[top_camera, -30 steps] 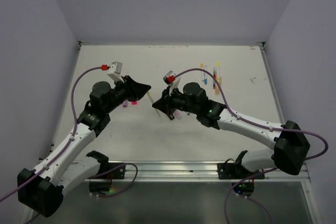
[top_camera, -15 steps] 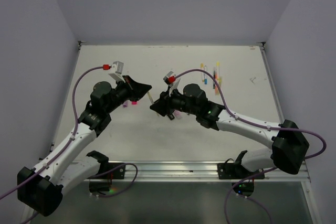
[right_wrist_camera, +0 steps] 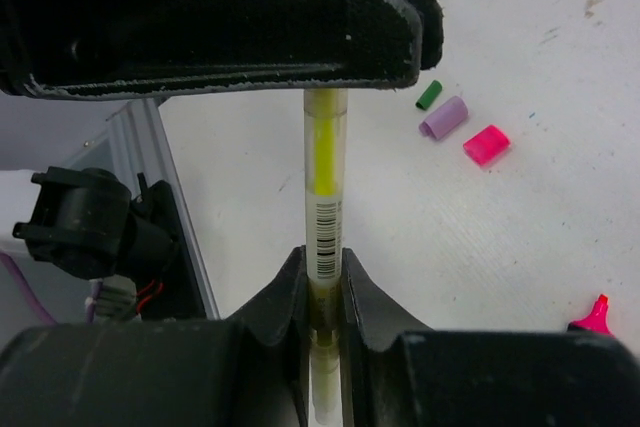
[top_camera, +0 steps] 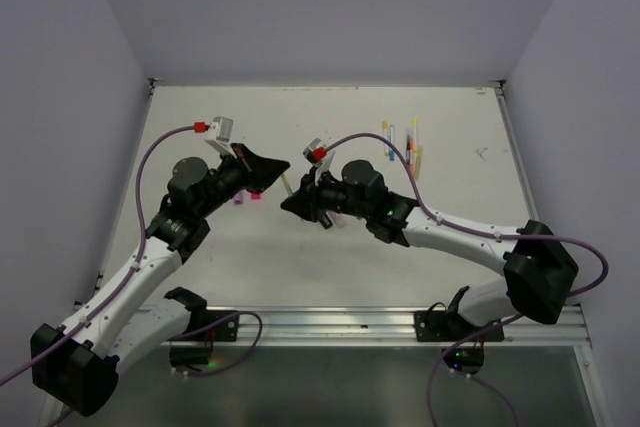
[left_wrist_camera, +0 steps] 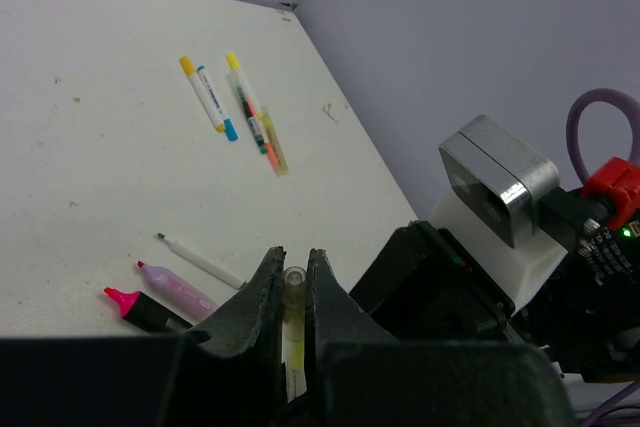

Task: Open the pen caps

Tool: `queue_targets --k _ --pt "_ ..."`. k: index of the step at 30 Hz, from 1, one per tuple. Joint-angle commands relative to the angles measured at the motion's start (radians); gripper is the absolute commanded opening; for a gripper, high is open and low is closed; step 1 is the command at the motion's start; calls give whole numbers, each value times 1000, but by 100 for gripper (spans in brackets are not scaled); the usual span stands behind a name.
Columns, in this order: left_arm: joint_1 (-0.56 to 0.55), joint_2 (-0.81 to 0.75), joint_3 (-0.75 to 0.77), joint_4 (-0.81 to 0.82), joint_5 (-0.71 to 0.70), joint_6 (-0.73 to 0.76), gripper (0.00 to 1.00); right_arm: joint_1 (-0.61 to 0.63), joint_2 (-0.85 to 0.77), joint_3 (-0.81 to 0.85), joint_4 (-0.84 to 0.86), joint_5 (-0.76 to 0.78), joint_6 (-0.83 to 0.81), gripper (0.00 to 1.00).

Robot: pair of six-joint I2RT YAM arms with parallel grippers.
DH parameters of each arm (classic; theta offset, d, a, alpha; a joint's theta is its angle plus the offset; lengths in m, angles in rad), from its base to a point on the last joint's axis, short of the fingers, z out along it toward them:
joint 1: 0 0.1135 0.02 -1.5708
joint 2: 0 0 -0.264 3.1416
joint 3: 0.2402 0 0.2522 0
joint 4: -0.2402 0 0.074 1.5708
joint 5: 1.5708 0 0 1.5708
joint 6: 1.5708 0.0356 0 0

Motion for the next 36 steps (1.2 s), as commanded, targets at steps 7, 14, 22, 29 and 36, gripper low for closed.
queue_targets --k 7,14,22,29,36 --pt "-4 -14 29 11 -237 10 0 4 -9 -21 -32 42 -68 0" --pt "-4 1 107 67 -458 23 0 4 2 -118 -52 64 -75 0" --pt "-1 18 194 180 -525 93 0 4 14 -213 -14 39 -61 0" --pt "22 93 338 -12 -555 196 0 -7 -47 -186 -165 163 -96 0" --pt "185 223 408 -398 -519 287 0 -182 -38 -45 -463 338 -148 0"
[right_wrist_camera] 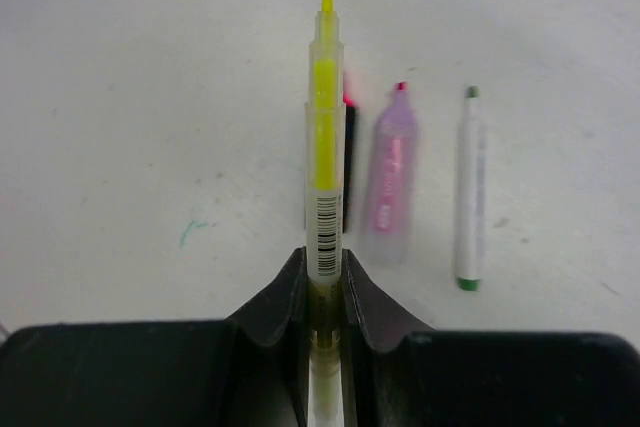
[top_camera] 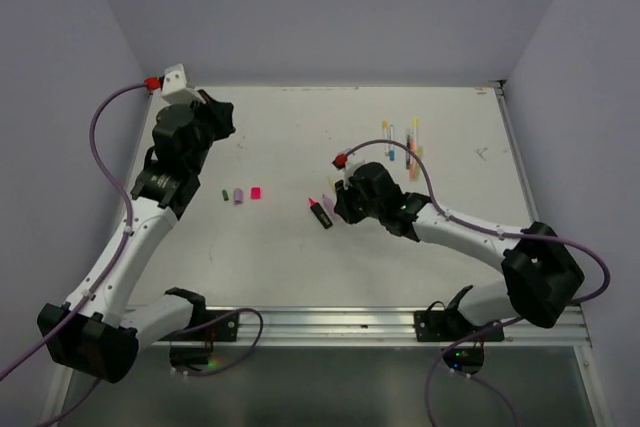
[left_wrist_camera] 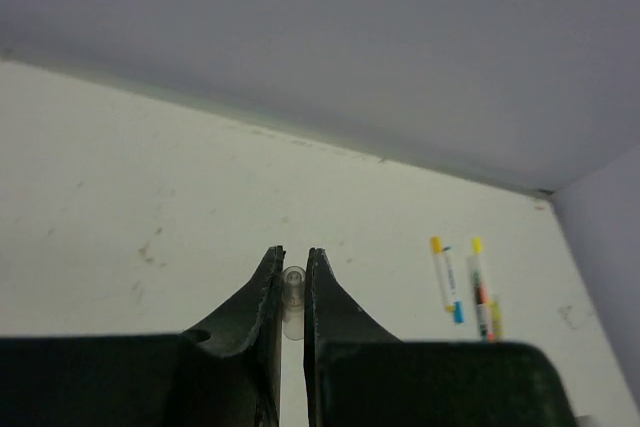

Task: Open the pen caps

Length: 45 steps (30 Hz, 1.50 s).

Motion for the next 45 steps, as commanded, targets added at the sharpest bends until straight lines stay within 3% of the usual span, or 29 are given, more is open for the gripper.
queue_targets --k 1,5,17,36,45 --pt "95 64 32 -295 -19 85 0 -124 -10 94 -179 94 -38 0" --pt "164 141 27 -401 -39 123 0 -243 79 205 -271 50 -66 0" --pt "245 386 -22 -460 -42 214 1 -288 355 370 -353 -38 -193 6" --pt "264 600 -63 -421 -23 282 7 -288 426 348 -311 -92 -193 27" --pt "268 632 -71 -402 -2 292 8 -288 348 310 -267 -95 -155 29"
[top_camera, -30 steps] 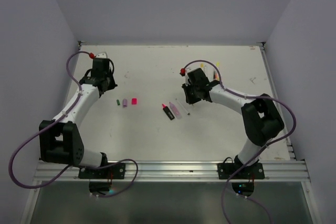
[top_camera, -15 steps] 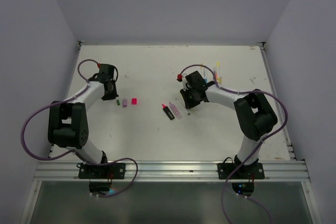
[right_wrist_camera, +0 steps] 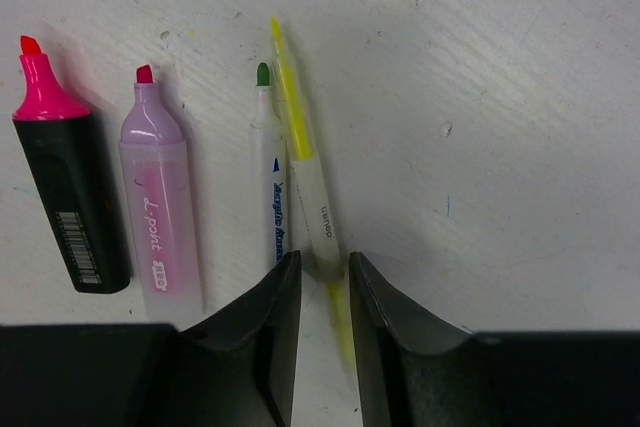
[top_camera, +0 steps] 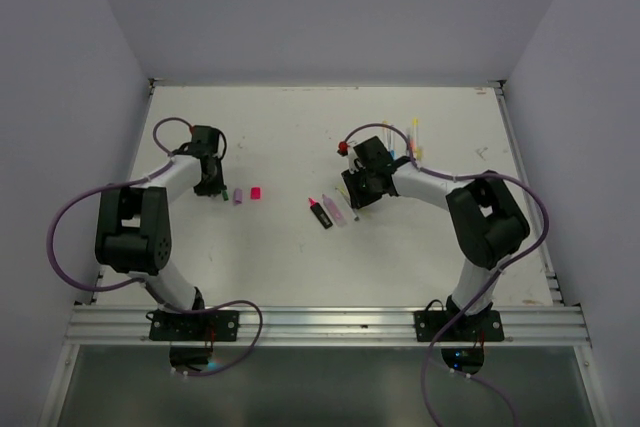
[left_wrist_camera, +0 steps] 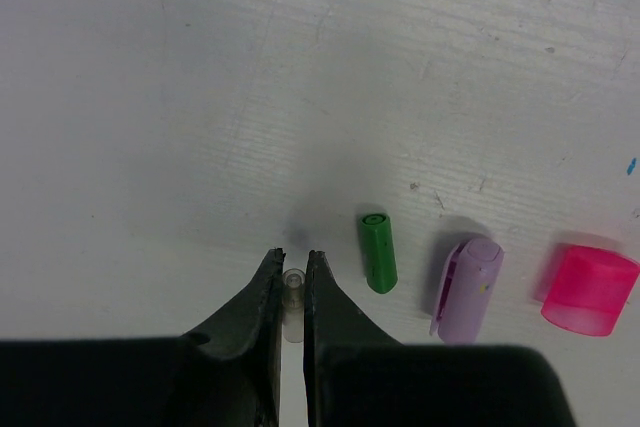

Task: Open the pen caps

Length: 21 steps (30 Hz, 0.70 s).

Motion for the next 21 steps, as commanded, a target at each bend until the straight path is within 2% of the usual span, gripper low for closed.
queue_targets --k 1,6,11,15,21 --pt "11 18 -3 41 28 29 9 -2 -77 -36 74 -16 34 31" --pt "11 30 2 56 65 26 12 -3 -152 -82 124 16 63 43" --pt "11 29 2 52 68 26 21 -5 -215 -114 141 85 92 49" --pt "12 16 2 53 68 26 26 -5 -269 -123 147 149 118 60" --pt "12 -5 4 49 73 23 31 -11 -338 -117 148 209 143 68"
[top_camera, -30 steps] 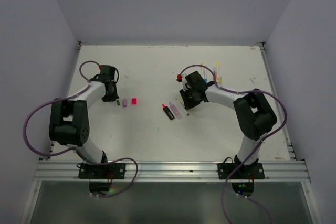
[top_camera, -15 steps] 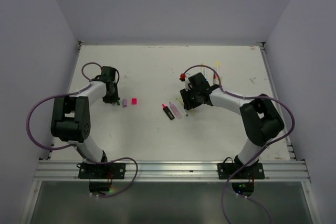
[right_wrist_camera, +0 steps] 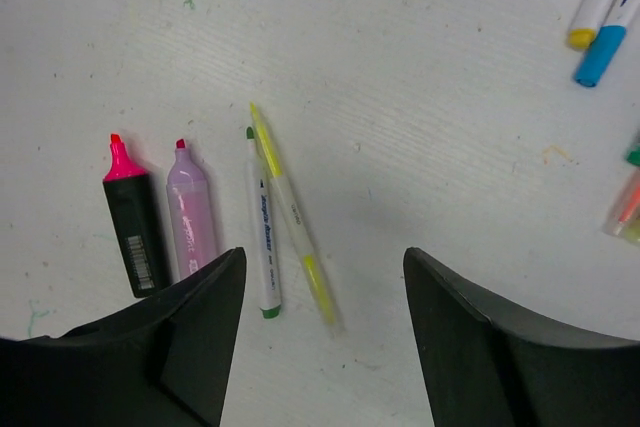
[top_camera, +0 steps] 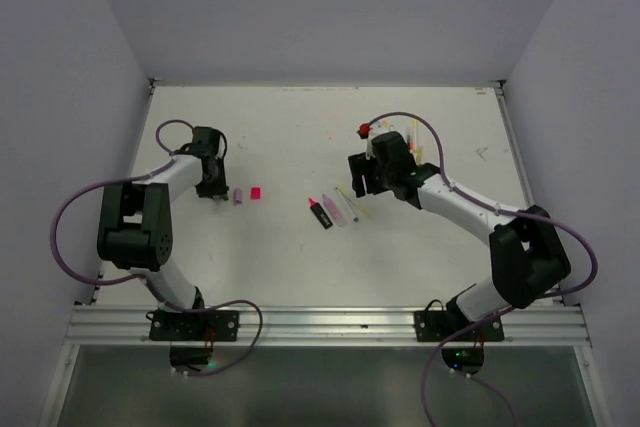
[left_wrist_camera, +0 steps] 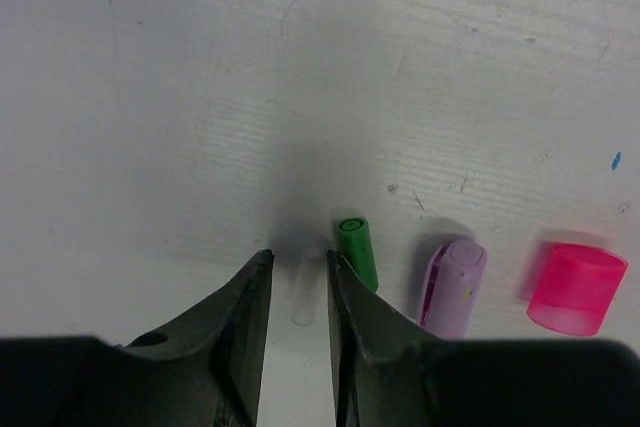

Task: Open the pen caps

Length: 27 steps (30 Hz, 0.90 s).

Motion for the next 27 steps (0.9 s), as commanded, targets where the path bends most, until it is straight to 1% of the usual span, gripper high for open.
queue_targets --k 1,7,9,11,13,15,16,17,18,19,20,21,22,23,25,27 --pt "8 -35 5 28 11 21 32 -10 -60 8 34 81 34 69" --pt "8 -110 5 4 -16 -2 34 -42 -57 74 -21 165 65 77" --pt "8 -174 -3 8 -22 -17 35 -74 -17 122 -59 194 88 79" --pt "8 -252 -7 15 -27 -28 39 -98 15 152 -81 211 102 79" --pt "8 -306 -9 15 -32 -39 48 -131 64 194 -96 217 117 77" --pt "8 -393 -18 19 -29 -46 56 -157 100 241 -98 210 120 75" --pt "8 -425 -24 22 -30 -50 63 -164 147 261 -103 207 120 74" --pt "8 -492 -32 34 -33 -51 66 -171 172 283 -107 202 118 70" --pt "8 -528 -54 44 -33 -47 70 -181 199 333 -122 199 114 68" --pt "8 -565 -67 54 -30 -43 80 -184 245 355 -130 201 111 67" --pt "8 -638 -99 77 -33 -40 84 -187 271 378 -133 205 105 62" --pt "8 -674 -113 88 -35 -34 88 -194 293 424 -138 204 94 60" --pt "8 -708 -127 93 -35 -34 94 -195 314 447 -139 211 91 58" --pt "8 -769 -156 104 -36 -33 96 -197 363 473 -145 213 88 55" --pt "8 -826 -188 120 -38 -37 100 -204 408 550 -162 217 77 50" --pt "8 -899 -236 147 -44 -36 100 -209 477 626 -182 221 77 48"
